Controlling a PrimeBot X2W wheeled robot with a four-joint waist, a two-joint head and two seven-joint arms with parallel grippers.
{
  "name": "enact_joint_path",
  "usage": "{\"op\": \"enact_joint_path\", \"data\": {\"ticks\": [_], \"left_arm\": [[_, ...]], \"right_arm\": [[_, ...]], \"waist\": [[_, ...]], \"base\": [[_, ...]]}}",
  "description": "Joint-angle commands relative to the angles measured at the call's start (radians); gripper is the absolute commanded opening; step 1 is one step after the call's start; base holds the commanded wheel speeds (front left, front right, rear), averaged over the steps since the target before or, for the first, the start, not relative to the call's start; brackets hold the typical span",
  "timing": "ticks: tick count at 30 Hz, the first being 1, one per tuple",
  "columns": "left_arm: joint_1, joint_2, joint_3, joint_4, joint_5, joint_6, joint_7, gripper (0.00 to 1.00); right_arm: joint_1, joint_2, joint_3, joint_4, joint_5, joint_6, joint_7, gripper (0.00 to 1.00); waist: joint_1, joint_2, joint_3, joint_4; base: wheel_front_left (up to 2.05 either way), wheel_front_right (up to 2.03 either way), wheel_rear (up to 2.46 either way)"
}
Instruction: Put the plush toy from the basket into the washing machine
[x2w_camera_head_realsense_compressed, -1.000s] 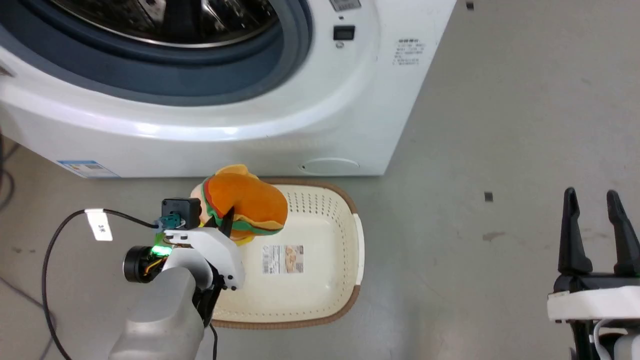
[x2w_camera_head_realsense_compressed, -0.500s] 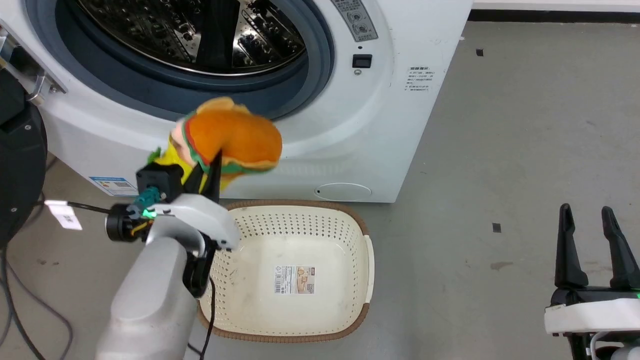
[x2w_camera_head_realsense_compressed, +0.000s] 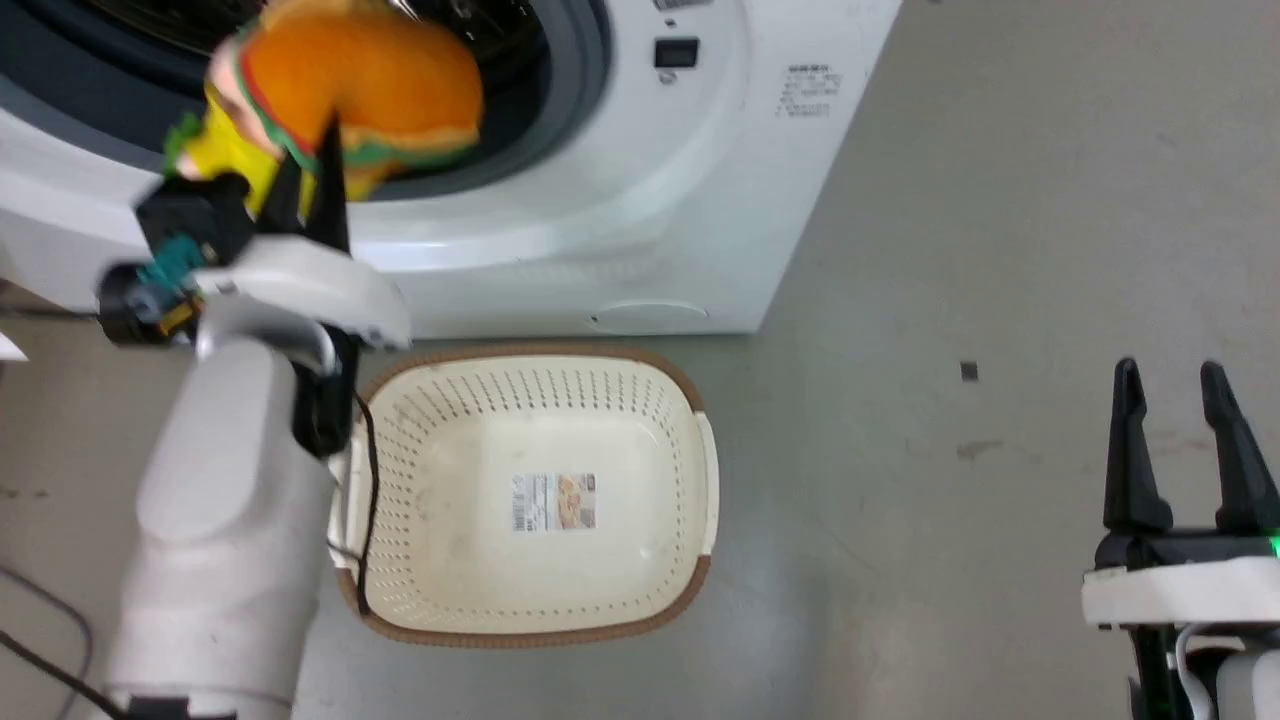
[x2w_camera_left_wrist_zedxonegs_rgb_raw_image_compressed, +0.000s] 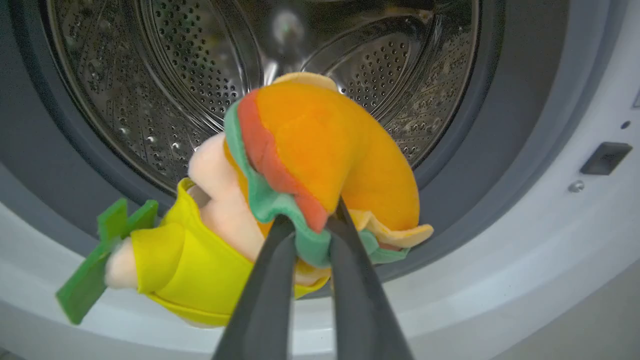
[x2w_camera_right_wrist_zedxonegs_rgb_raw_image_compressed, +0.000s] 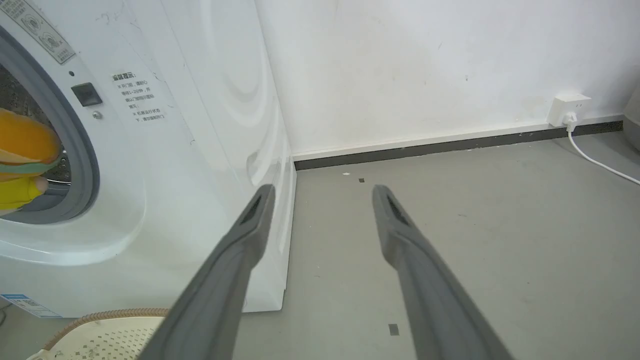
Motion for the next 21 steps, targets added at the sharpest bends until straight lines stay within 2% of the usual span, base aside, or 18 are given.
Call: {"op": "enact_joint_path", "data": {"ticks": [1, 14, 21], "left_arm": [[-0.041, 0.008, 0.011, -0.004, 0.010, 0.005, -0.006, 0.00], [-0.429, 0.090, 0.096, 0.120, 0.042, 0.013, -0.006, 0.00], [-0.612, 0.141, 0.132, 0.184, 0.052, 0.022, -0.006, 0.00]], "right_arm": [[-0.023, 0.000, 0.001, -0.007, 0.002, -0.001, -0.004, 1.00], [-0.145, 0.000, 0.039, -0.044, 0.033, -0.001, -0.004, 1.00], [-0.181, 0.000, 0.065, -0.059, 0.050, -0.001, -0.004, 1.00]], "waist": [[0.0000, 0.0000, 0.057, -0.032], [0.0000, 0.0000, 0.307, -0.118], [0.0000, 0.0000, 0.392, -0.160]], "base": [[0.00, 0.00, 0.00], [0.00, 0.00, 0.00], [0.00, 0.00, 0.00]]}}
